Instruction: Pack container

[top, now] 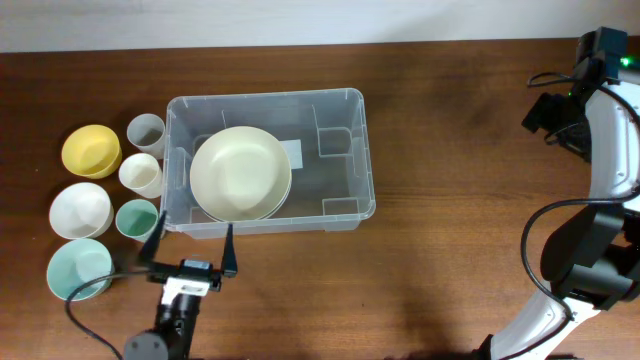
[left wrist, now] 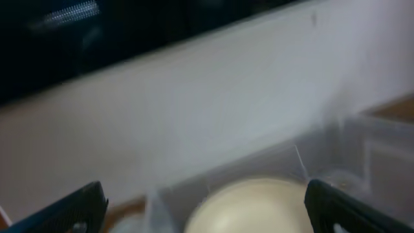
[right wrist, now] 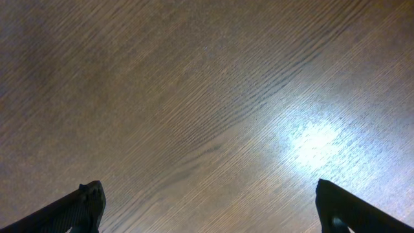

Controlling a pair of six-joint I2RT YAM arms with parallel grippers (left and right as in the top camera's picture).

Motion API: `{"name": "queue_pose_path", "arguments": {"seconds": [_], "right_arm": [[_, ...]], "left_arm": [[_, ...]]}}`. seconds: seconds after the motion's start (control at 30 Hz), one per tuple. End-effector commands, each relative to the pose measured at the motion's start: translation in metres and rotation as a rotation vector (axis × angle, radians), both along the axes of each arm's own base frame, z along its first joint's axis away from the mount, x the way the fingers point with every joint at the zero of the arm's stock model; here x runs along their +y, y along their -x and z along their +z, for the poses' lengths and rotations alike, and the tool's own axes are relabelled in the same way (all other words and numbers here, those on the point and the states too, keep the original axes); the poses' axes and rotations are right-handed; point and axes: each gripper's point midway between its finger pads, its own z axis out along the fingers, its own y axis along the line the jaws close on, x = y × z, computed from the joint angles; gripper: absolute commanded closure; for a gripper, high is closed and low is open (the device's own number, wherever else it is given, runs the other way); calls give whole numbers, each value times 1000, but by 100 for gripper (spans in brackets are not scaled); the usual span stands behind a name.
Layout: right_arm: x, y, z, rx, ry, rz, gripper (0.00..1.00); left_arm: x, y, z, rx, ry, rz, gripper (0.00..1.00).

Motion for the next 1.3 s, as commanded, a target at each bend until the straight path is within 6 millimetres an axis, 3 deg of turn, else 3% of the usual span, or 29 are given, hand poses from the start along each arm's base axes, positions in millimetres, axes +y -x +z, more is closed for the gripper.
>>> {"name": "queue_pose_path", "arguments": {"seconds": [0.0,0.17,0.27,0.37,0.4,0.47,0.53,0.6,0.7,0.77,0.93,1.07,1.27], "right_arm": [[0,1,3,-10,0,-8,1],[0,1,3,-10,0,-8,1],[0,1,3,-10,0,-8,1],[0,1,3,-10,0,-8,1],[0,1,3,-10,0,-8,1],[0,1,3,-10,0,-8,1],[0,1,3,-10,0,-8,1],[0,1,3,-10,0,-8,1],[0,1,3,-10,0,-8,1],[0,1,3,-10,0,-8,1],[0,1,3,-10,0,-8,1],[0,1,3,-10,0,-8,1],[0,1,3,-10,0,-8,1]], "left_arm": [[6,4,19,-66,24,26,0],[18,-2,32,-45,31,99,0],[35,-8,59,-24,47,186,0],[40,-20,104,21,34,197,0],[43,-29,128,15,35,208,0],[48,-40,140,27,28,230,0],[65,-51,143,54,21,316,0],[102,-65,140,159,173,461,0],[132,-79,129,346,265,557,0],[144,-88,118,461,272,591,0],[167,-119,63,683,270,662,0],[218,-107,31,711,578,893,0],[267,-86,10,768,771,871,0]]}}
